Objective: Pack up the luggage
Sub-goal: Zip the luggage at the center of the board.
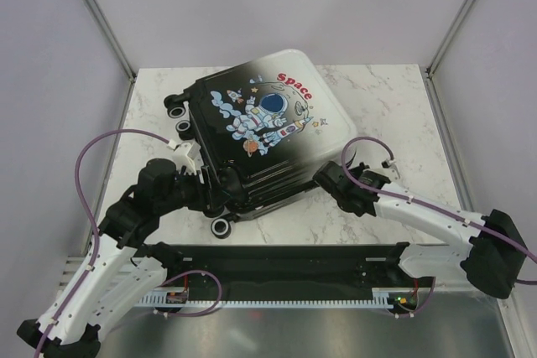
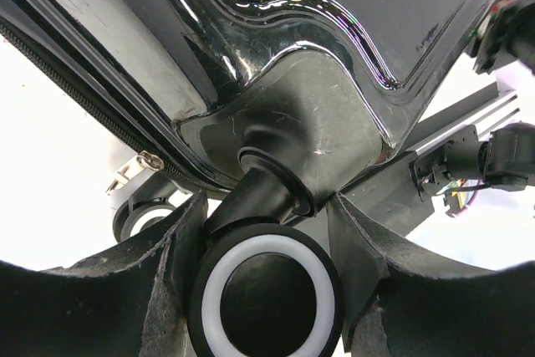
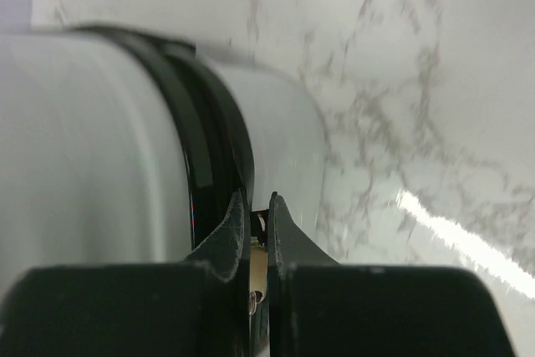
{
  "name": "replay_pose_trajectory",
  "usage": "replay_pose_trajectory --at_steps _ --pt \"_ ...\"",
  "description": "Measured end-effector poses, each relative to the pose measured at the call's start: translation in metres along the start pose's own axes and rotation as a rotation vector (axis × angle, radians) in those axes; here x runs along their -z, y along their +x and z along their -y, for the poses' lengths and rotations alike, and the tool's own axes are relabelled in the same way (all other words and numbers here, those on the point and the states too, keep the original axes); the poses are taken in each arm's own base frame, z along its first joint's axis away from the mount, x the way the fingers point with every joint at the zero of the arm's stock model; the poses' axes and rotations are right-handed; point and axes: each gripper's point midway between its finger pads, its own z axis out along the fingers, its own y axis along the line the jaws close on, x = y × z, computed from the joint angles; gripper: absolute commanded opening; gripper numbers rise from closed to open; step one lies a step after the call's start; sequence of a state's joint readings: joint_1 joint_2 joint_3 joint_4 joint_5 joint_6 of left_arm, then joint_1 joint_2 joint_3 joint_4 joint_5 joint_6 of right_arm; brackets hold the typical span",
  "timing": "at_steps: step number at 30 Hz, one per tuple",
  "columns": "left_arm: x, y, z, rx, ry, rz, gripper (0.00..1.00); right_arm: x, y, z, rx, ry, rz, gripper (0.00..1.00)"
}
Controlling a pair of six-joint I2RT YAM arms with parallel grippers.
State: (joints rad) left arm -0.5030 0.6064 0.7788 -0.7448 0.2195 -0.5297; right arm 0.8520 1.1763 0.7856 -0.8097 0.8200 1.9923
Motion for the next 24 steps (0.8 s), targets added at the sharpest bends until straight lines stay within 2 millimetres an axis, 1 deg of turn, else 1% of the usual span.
replay_pose_trajectory --at_steps 3,6,15,20,24 --pt "0.0 0.0 0.0 0.007 -0.002 0.001 0.02 0.014 0.033 -0.007 0.044 -0.01 -0.096 0.0" --pt "0.0 -0.001 -0.001 0.009 -0.005 0.004 0.02 0.023 0.053 -0.012 0.073 -0.018 -0.134 0.0" --pt "0.0 -0.002 -0.001 0.011 -0.006 0.007 0.02 0.039 0.083 -0.018 0.129 -0.036 -0.166 0.0" --pt "0.001 -0.003 -0.001 0.012 -0.006 0.007 0.02 0.046 0.093 -0.02 0.171 -0.044 -0.16 0.0" --pt "0.002 -0.003 -0.001 0.014 -0.008 0.006 0.02 0.048 0.095 -0.021 0.206 -0.048 -0.135 0.0"
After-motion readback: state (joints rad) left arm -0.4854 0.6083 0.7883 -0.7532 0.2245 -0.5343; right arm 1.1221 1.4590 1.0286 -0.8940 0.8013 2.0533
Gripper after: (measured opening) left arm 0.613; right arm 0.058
